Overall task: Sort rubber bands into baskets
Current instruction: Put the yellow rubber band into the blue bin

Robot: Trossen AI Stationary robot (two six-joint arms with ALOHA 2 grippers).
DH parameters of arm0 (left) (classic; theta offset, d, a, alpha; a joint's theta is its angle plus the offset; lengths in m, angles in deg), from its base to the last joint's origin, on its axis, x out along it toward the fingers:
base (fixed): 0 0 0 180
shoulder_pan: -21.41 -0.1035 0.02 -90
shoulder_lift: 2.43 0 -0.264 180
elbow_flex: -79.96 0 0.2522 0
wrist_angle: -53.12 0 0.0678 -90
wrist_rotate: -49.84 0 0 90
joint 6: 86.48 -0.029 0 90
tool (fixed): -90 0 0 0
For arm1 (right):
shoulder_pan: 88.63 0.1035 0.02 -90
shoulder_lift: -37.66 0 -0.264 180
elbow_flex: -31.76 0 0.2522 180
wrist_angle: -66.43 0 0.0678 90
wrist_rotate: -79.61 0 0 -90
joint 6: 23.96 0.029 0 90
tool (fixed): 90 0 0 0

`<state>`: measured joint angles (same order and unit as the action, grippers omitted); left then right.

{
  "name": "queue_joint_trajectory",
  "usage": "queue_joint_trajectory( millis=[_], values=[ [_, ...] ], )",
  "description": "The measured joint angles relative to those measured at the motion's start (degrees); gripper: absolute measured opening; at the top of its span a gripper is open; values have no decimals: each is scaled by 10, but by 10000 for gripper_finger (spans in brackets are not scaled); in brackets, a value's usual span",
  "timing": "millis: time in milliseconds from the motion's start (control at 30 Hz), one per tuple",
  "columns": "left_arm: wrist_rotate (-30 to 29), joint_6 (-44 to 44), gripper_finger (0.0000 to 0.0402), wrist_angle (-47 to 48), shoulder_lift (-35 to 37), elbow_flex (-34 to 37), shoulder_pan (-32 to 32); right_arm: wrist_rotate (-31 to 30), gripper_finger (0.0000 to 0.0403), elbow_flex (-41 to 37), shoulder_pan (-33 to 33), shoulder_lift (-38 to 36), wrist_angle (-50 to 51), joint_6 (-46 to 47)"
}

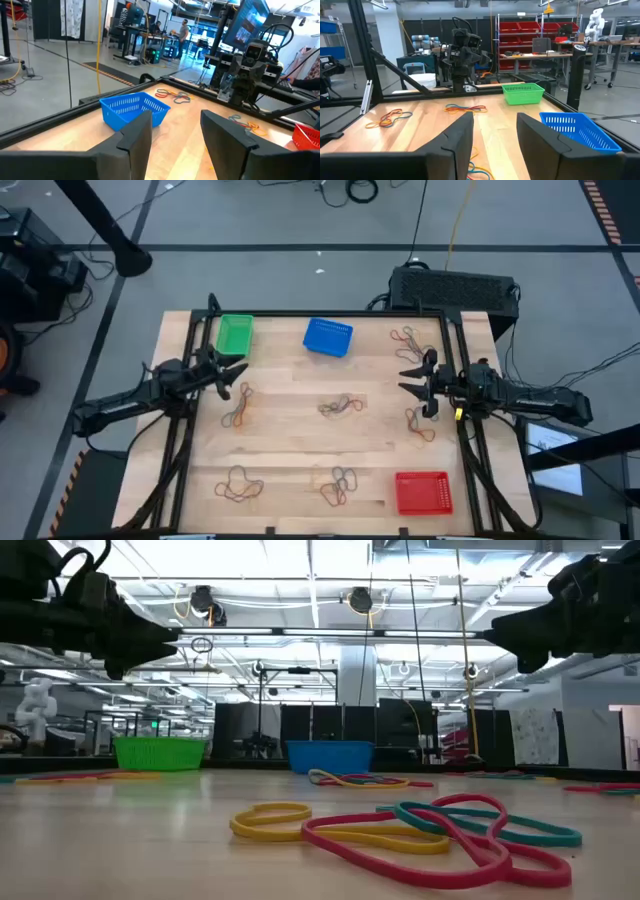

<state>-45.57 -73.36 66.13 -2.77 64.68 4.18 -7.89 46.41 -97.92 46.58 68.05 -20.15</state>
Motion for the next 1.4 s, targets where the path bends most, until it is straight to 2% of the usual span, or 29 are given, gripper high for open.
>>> queue_joint_trajectory(
  millis=[567, 800, 967, 1133, 1400],
  values=[
    [11, 12, 176, -1, 0, -1, 0, -6, 144, 0, 0, 0, 0, 31],
    [24, 8, 176, 11, 0, -38, 0, -30, 144, 5, -1, 0, -5, 39],
    [24, -4, 176, 73, -14, -90, 0, -40, 144, 47, -1, 11, 1, 13],
    [26, -5, 176, 136, -76, -161, 0, -57, 144, 119, -1, 66, 23, -31],
    [58, -30, 176, 158, -221, -246, 0, -56, 144, 229, -1, 228, 40, -60]
  ],
)
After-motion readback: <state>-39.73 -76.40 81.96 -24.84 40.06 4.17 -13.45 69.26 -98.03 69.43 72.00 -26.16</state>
